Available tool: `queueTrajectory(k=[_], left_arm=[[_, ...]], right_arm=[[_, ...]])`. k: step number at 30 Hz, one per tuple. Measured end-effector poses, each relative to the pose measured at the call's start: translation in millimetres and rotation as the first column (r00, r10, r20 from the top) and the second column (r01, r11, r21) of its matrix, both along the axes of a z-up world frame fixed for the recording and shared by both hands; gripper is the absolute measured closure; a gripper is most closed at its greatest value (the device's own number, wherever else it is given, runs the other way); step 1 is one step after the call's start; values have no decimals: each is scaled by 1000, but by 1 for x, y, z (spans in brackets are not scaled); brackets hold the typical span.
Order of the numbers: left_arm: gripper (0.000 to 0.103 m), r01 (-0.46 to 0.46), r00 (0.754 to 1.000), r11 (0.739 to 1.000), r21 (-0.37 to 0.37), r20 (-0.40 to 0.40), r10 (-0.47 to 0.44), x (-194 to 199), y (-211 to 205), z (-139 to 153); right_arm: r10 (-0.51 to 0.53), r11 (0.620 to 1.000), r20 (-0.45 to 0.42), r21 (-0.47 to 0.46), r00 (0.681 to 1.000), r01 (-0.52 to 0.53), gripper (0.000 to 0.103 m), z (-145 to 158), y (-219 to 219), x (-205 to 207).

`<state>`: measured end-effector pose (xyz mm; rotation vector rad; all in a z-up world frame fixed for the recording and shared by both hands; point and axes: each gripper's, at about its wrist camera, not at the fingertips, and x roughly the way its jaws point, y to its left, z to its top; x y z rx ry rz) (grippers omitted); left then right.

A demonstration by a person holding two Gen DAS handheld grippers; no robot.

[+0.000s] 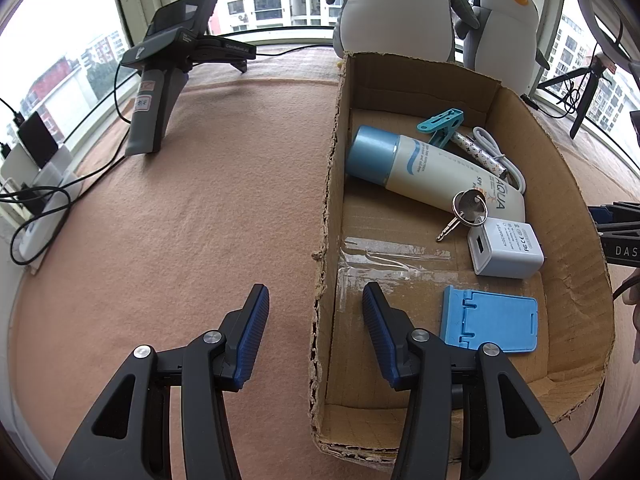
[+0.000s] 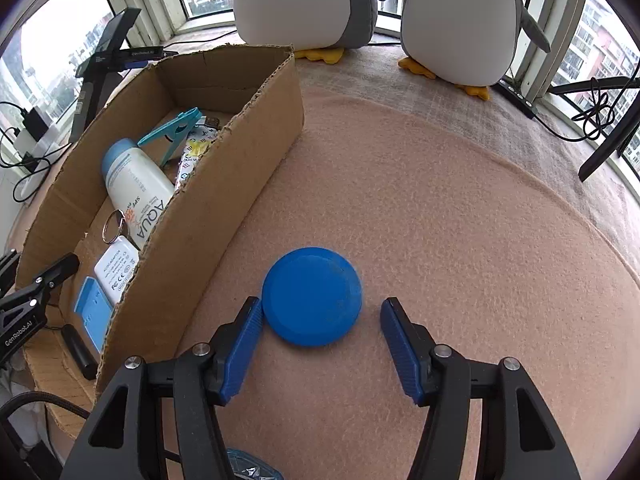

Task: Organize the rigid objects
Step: 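Grasp the round blue case with the right gripper, then carry the blue case into the box beside the phone stand and release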

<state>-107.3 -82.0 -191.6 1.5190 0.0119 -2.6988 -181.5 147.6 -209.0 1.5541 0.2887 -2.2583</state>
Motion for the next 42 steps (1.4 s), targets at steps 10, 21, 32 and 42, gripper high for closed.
queueTrajectory(k=[10, 21, 32, 42], left_arm=[[54, 0, 1000, 1000, 0, 0, 0, 0, 0, 0], [54, 0, 1000, 1000, -1, 0, 0, 0, -1, 0], [54, 0, 1000, 1000, -1, 0, 0, 0, 0, 0], [54, 0, 1000, 1000, -1, 0, 0, 0, 0, 0]], right_arm=[[-24, 1000, -7, 6, 1000, 24, 57, 0, 4, -8], [-56, 998, -55, 2, 997, 56, 57, 15, 4, 6], [-67, 995, -98, -76, 993, 60, 57, 55, -3, 28], [45, 991, -117, -121, 992, -59, 57, 82, -40, 58]])
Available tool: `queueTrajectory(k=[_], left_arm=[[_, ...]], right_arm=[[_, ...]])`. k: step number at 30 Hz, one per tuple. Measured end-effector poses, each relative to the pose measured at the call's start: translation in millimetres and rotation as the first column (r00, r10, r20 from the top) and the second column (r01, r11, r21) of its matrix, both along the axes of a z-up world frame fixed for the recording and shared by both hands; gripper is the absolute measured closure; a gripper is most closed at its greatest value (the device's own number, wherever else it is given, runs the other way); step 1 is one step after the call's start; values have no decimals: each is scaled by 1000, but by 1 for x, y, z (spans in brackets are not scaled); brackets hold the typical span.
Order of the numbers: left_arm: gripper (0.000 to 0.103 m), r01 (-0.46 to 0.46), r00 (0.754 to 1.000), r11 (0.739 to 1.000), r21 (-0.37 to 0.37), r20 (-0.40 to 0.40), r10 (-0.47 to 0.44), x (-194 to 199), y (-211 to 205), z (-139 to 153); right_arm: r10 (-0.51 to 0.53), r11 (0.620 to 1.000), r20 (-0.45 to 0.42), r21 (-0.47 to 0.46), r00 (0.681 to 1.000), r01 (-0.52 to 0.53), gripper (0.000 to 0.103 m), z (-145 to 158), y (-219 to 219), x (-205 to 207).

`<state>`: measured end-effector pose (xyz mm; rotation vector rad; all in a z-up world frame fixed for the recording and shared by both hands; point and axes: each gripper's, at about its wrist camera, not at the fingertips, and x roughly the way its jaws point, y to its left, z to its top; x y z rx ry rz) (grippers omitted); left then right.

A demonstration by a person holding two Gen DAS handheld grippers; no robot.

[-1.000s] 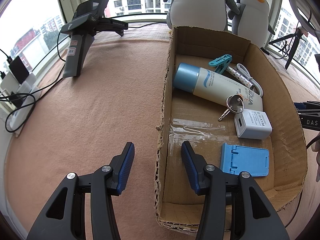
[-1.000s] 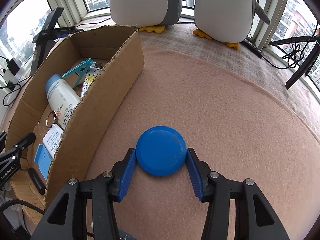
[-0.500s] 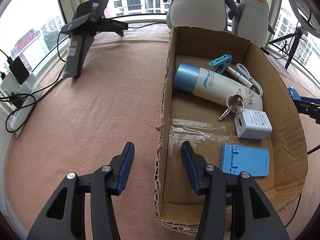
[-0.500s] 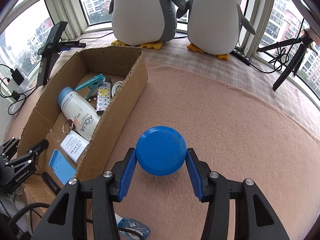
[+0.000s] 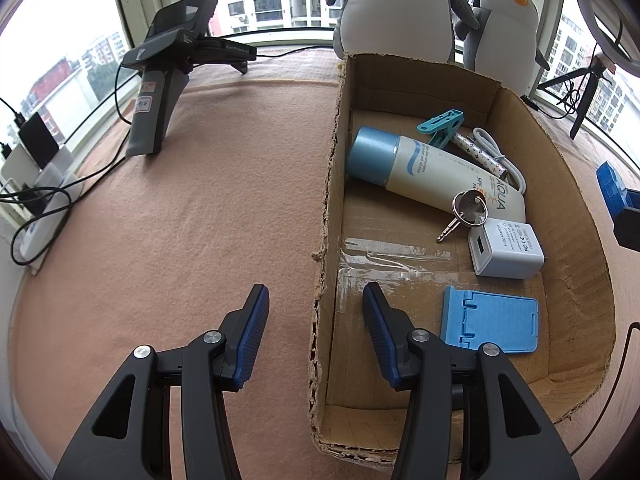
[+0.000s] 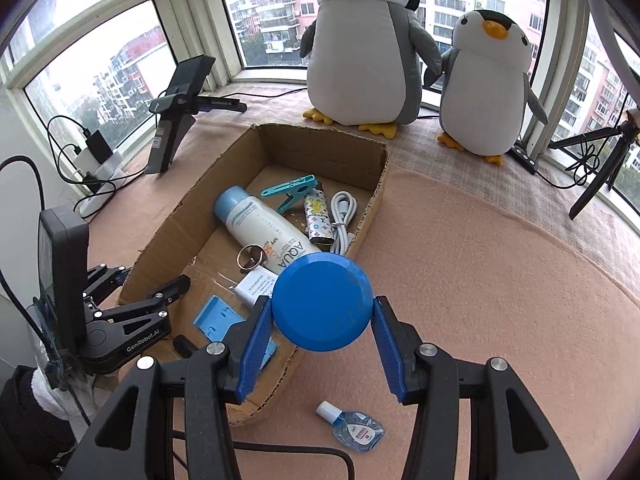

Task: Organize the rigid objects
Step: 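Carry the blue case into the box beside the phone stand and release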

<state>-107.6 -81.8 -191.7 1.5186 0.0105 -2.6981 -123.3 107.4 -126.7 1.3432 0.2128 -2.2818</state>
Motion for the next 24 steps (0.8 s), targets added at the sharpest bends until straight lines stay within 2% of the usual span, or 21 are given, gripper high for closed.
queueTrajectory(k=[11, 24], left_arm=[[54, 0, 1000, 1000, 0, 0, 0, 0, -1, 0], [54, 0, 1000, 1000, -1, 0, 0, 0, 0, 0]], right_arm=[[124, 992, 30, 18, 992, -124, 57, -4, -40, 28], [158, 986, 62, 43, 986, -160, 57, -19, -53, 39]])
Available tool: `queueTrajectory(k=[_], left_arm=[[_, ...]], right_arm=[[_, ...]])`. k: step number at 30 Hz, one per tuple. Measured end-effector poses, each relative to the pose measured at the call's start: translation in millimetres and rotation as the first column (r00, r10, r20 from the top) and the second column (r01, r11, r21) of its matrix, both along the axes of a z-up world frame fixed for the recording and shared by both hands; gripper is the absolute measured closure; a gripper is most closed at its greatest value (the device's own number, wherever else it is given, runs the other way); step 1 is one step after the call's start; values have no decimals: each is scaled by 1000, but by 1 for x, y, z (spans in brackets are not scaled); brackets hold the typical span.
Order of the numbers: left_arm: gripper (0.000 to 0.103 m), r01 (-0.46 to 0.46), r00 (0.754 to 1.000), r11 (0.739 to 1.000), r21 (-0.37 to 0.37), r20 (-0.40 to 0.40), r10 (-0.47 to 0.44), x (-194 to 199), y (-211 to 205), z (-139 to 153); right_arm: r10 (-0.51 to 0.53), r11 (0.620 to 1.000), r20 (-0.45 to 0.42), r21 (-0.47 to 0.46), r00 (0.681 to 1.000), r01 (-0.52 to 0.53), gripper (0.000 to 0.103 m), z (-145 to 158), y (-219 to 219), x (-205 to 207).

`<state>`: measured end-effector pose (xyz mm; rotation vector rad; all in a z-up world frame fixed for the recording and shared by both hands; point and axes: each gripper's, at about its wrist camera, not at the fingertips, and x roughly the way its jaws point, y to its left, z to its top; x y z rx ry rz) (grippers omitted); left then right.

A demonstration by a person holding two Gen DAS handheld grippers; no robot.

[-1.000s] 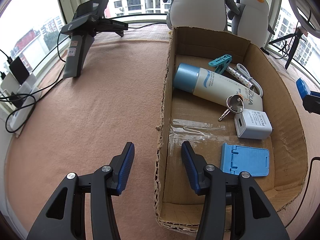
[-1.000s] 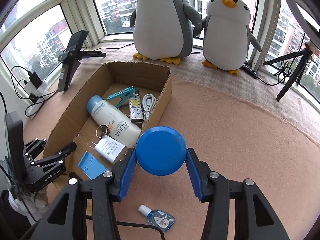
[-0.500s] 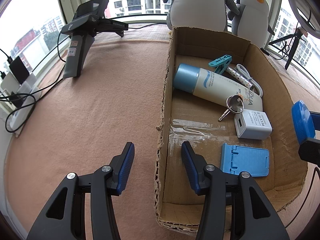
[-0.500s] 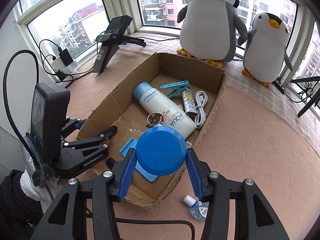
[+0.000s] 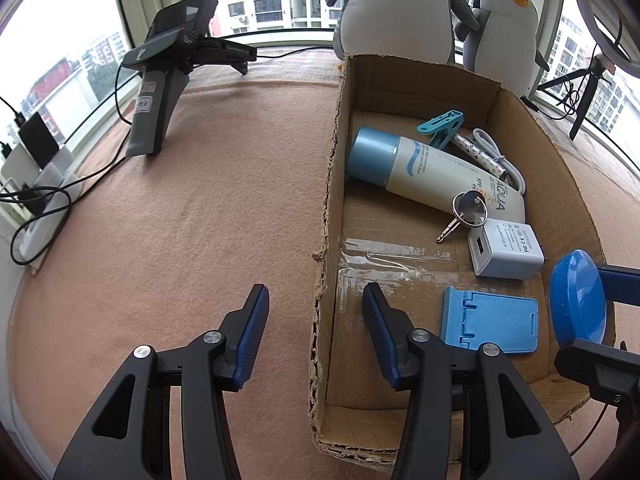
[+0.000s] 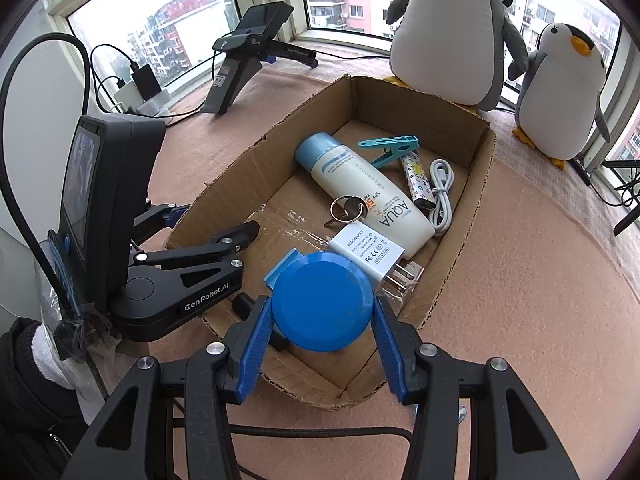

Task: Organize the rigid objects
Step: 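Carry the blue case into the box beside the phone stand and release, then move the right tool to the small blue eye-drop bottle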

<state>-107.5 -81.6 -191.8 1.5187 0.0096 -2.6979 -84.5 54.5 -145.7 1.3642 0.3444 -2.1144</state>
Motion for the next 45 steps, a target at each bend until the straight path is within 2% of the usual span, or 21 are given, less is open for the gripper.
queueTrajectory(k=[20, 30, 37, 45], left_arm=[[54, 0, 1000, 1000, 0, 0, 0, 0, 0, 0], [54, 0, 1000, 1000, 0, -1, 0, 0, -1, 0], [54, 2, 1000, 1000, -4, -2, -2, -1, -3, 0], [54, 10, 1000, 1000, -15, -5, -10, -7, -6, -1]], right_arm=[[6, 1000, -23, 13, 1000, -6, 56, 3, -3, 2], [-23, 1000, -35, -1, 999, 23, 56, 12, 10, 5], [-87, 996, -51, -40, 995, 85, 56, 37, 41, 21], [-175, 983, -89, -77, 981, 168, 56, 88, 95, 59]])
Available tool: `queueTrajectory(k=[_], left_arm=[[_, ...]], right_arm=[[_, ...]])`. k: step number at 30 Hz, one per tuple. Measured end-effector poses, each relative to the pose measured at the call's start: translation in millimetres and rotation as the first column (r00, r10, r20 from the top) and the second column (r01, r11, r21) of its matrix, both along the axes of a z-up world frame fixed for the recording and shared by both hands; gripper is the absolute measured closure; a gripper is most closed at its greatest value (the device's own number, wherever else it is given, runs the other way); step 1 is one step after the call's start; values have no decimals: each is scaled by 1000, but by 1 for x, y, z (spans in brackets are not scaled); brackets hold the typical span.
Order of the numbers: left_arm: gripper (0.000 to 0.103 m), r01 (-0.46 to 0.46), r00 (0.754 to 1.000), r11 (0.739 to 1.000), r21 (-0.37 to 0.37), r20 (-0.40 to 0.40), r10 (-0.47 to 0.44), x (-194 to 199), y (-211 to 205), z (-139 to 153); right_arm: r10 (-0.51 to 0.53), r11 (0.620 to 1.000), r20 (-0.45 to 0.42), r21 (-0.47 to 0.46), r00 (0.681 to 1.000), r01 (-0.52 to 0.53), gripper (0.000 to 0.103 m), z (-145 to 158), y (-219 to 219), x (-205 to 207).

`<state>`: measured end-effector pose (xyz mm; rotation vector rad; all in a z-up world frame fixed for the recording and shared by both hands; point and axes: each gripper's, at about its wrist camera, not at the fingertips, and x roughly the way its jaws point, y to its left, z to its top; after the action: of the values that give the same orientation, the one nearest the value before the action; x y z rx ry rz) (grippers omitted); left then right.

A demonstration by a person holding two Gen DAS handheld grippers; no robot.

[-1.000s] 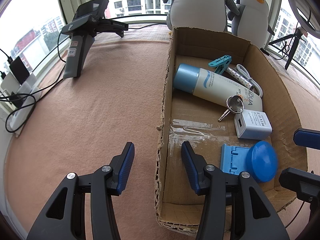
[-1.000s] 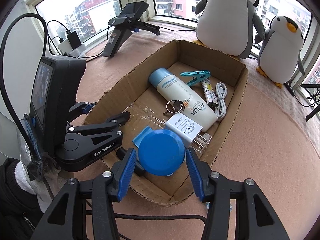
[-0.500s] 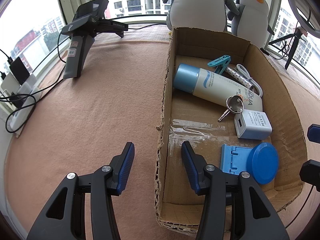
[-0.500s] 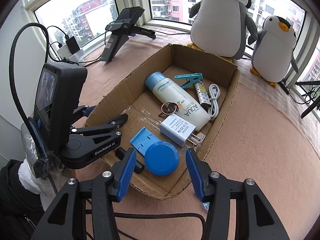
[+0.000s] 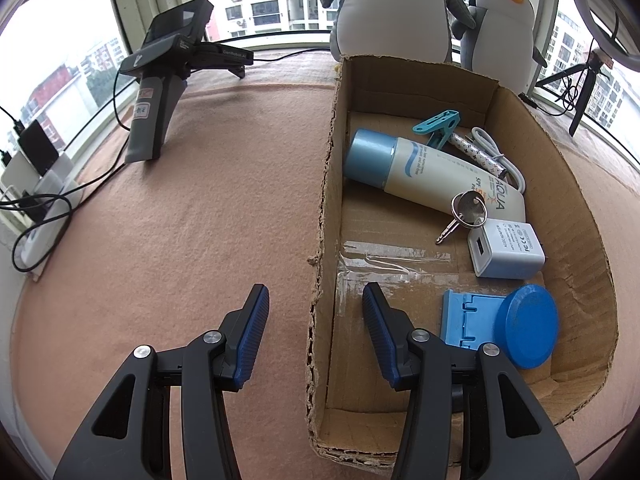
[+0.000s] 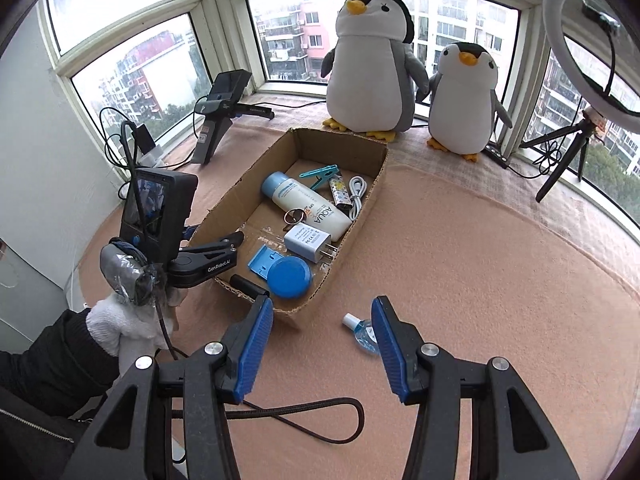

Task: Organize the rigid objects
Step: 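Move the right tool to the small blue eye-drop bottle, then grasp the eye-drop bottle with the right gripper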

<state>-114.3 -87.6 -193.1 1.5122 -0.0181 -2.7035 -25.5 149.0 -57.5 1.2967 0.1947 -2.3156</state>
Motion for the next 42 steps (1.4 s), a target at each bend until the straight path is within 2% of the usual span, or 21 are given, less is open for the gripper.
queueTrajectory(k=[4, 7, 14, 22, 34, 42], left_arm=[[54, 4, 1000, 1000, -6, -2, -4, 1, 3, 0], [54, 9, 1000, 1000, -11, -4, -9, 2, 6, 1], [54, 10, 1000, 1000, -16, -2, -10, 3, 8, 2], [54, 2, 1000, 1000, -14, 0, -2, 4, 8, 2], [54, -11, 1000, 1000, -11, 3, 11, 5, 8, 0], [54, -11, 1000, 1000, -10, 2, 11, 6, 9, 0]], right_arm=[[-53, 999, -8, -12, 999, 53, 56, 20, 27, 18], [-77, 997, 1, -10, 997, 77, 56, 19, 38, 27], [-67, 998, 45, 25, 997, 66, 56, -33, 42, 19], [18, 990, 71, 141, 997, -28, 56, -95, 30, -10], [160, 953, 107, 244, 981, -182, 55, -135, 8, -43], [166, 953, 131, 235, 977, -194, 55, -145, 2, -52]])
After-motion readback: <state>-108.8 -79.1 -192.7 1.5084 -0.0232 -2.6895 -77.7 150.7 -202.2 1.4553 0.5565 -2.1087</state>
